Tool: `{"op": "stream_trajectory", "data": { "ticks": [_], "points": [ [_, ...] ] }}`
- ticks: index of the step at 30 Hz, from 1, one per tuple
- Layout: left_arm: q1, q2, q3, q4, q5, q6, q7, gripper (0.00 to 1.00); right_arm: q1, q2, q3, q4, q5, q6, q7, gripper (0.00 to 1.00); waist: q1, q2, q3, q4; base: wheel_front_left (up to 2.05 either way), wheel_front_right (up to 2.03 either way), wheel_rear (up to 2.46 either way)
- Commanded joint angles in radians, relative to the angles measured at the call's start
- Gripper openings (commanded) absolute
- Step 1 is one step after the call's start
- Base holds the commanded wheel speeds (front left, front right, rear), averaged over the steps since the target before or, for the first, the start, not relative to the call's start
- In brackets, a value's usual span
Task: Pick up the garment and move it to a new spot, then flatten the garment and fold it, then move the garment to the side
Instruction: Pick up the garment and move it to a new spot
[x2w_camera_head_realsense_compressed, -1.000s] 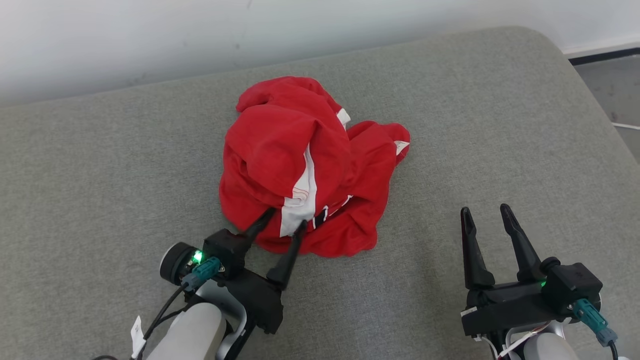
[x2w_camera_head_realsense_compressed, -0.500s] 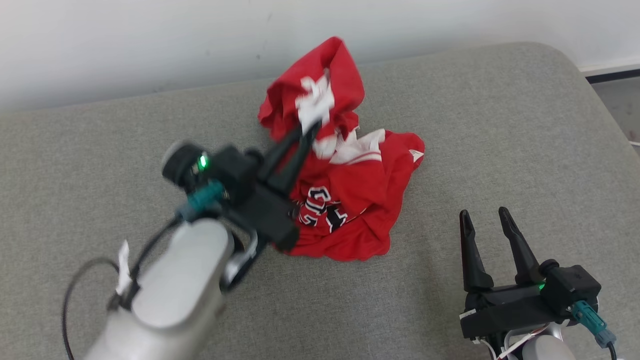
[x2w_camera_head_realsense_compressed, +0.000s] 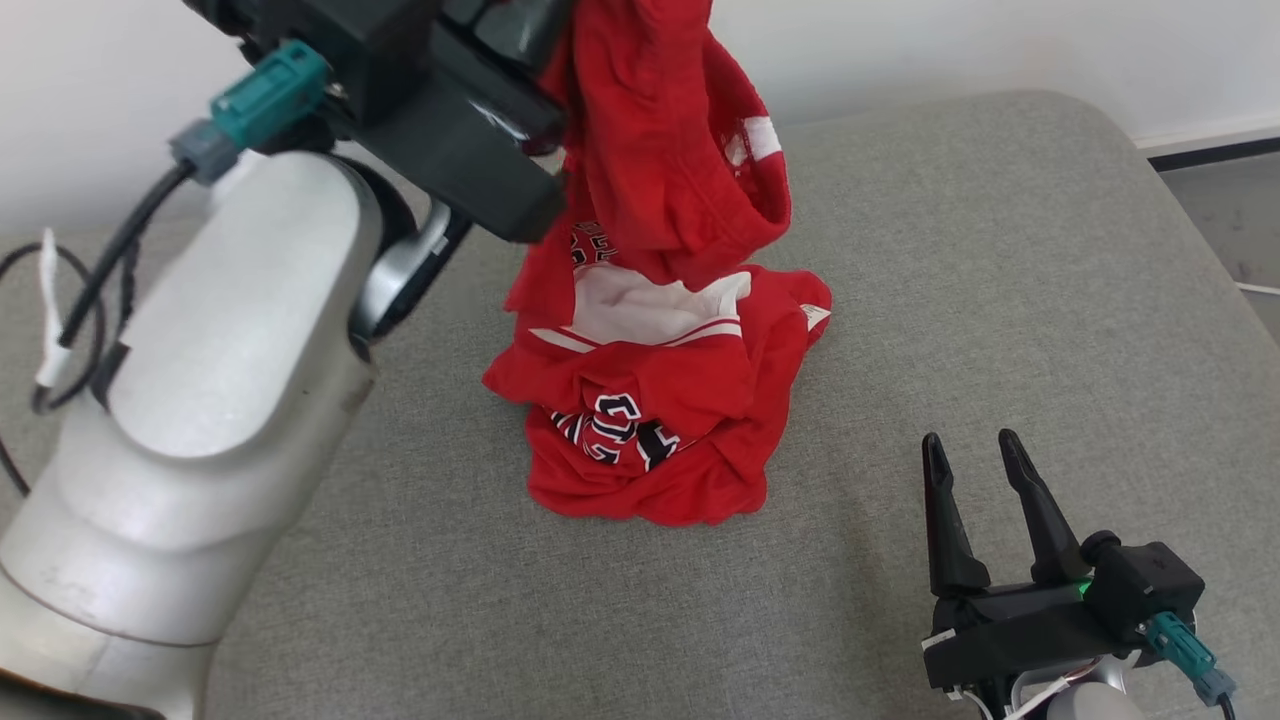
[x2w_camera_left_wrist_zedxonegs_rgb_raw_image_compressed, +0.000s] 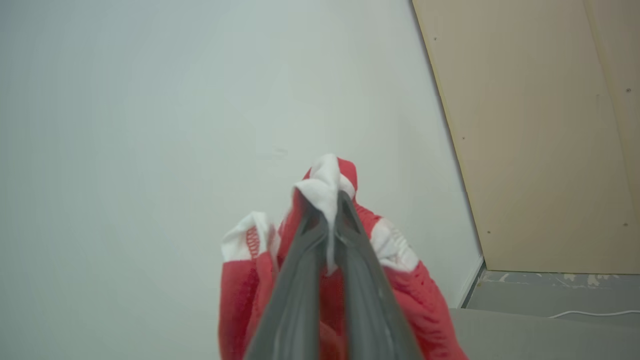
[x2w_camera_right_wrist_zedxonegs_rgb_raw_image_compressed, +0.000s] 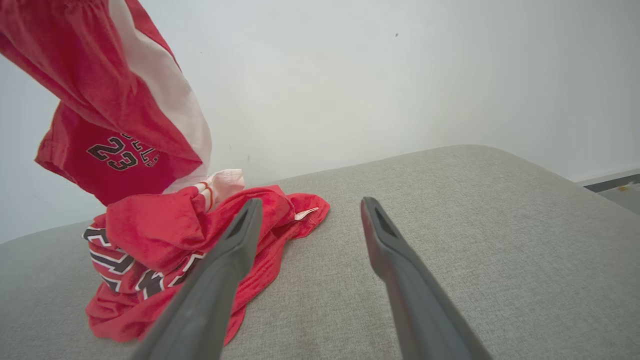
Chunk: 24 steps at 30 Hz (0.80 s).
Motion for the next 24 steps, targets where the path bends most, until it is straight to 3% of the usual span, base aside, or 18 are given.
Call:
{"op": "stream_trajectory", "data": {
  "ticks": [1, 12, 24],
  "points": [
    [-0.015, 0.01, 0.012, -0.004, -0.007, 0.002, 0.001, 0.0, 0.009, 0.0, -0.004, 0.003, 0.004, -0.002, -0.005, 1.0, 0.0, -0.0001, -0.006, 0.007, 0.0, 0.0, 0.0],
    [0.008, 0.064, 0.054, -0.018, -0.029, 0.025, -0.003, 0.0, 0.012, 0.0, 0.01, 0.002, -0.01, -0.002, -0.004, 1.0, 0.0, -0.0001, -0.026, 0.084, 0.0, 0.0, 0.0],
    [0.08, 0.16, 0.108, -0.035, -0.057, 0.054, -0.009, 0.0, -0.003, 0.0, 0.021, -0.014, -0.048, -0.002, -0.003, 1.0, 0.0, -0.0001, 0.003, 0.278, 0.0, 0.0, 0.0]
  ]
}}
